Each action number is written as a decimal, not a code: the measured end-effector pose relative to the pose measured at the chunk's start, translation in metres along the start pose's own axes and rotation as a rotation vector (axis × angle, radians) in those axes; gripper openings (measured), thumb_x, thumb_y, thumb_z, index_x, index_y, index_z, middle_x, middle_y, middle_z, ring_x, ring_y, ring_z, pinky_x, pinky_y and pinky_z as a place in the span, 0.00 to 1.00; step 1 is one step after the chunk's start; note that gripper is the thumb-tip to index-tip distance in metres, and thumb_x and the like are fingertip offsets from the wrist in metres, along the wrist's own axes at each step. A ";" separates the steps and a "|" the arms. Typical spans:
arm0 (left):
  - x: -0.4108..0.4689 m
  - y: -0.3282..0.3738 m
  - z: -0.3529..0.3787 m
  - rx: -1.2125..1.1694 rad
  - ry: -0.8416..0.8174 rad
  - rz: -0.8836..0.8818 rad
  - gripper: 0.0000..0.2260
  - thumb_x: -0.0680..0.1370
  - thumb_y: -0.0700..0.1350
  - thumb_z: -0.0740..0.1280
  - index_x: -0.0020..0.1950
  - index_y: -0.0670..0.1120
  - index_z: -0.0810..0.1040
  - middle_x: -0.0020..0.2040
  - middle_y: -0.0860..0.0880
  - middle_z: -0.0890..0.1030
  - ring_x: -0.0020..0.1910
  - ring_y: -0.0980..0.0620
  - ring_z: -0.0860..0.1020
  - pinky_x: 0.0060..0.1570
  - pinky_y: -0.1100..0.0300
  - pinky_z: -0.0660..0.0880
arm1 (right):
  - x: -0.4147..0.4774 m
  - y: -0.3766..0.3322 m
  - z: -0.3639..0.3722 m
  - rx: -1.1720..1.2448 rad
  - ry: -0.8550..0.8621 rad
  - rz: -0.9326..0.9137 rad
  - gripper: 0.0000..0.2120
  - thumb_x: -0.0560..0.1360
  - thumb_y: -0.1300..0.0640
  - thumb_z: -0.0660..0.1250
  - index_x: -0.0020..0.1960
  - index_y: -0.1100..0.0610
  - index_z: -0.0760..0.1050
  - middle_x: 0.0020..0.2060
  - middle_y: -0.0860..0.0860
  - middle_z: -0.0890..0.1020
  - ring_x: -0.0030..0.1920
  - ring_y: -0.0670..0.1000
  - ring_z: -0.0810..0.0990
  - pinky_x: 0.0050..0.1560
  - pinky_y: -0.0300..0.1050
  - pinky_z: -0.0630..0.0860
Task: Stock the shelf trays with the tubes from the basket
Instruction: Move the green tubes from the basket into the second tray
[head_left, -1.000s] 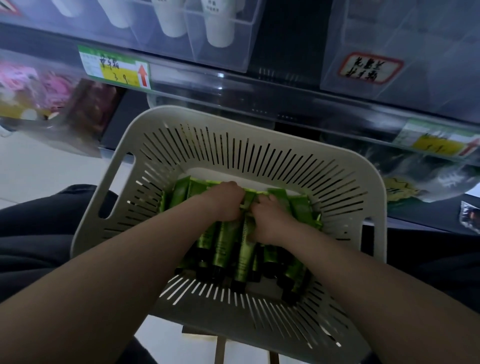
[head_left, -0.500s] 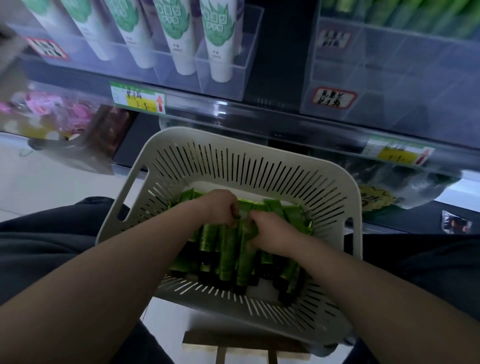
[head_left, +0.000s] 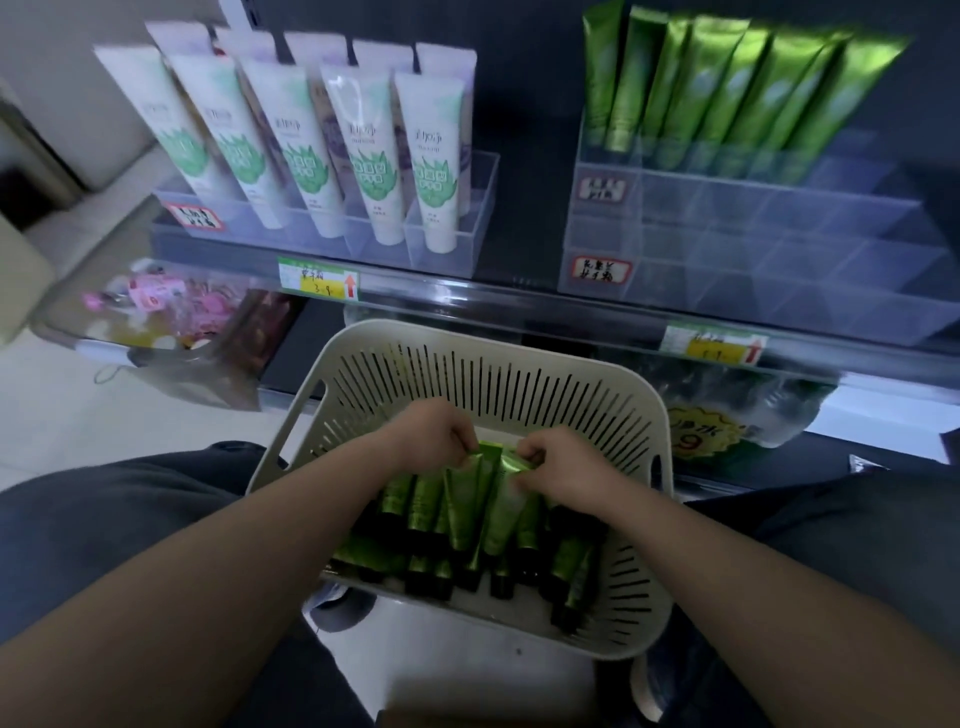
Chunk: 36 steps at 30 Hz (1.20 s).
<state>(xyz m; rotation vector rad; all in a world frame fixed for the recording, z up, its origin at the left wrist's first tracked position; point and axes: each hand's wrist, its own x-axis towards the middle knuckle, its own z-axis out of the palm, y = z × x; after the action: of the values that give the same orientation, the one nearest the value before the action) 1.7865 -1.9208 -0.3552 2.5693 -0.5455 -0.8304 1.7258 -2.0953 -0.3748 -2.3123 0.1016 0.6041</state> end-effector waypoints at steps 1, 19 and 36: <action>-0.004 0.004 -0.004 -0.008 0.017 0.010 0.08 0.73 0.40 0.71 0.51 0.46 0.83 0.49 0.50 0.83 0.50 0.54 0.79 0.51 0.62 0.74 | -0.004 -0.001 -0.005 0.017 0.017 0.000 0.07 0.69 0.59 0.73 0.41 0.50 0.77 0.37 0.46 0.78 0.41 0.48 0.77 0.38 0.40 0.71; -0.048 0.141 -0.073 0.113 0.262 0.275 0.08 0.73 0.41 0.70 0.52 0.46 0.83 0.48 0.51 0.83 0.47 0.56 0.78 0.52 0.63 0.73 | -0.093 -0.018 -0.121 0.161 0.298 -0.171 0.04 0.71 0.58 0.72 0.46 0.54 0.81 0.37 0.45 0.79 0.41 0.45 0.77 0.44 0.39 0.72; -0.035 0.276 -0.128 0.044 0.486 0.472 0.06 0.75 0.40 0.69 0.50 0.46 0.83 0.43 0.52 0.80 0.44 0.57 0.76 0.39 0.69 0.67 | -0.147 0.001 -0.244 0.308 0.550 -0.274 0.06 0.71 0.59 0.73 0.47 0.59 0.81 0.37 0.53 0.78 0.40 0.50 0.74 0.43 0.43 0.70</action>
<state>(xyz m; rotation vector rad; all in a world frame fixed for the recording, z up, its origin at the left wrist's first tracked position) 1.7728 -2.1087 -0.1138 2.3986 -0.9553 -0.0322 1.6915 -2.2759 -0.1572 -2.0798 0.1223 -0.1845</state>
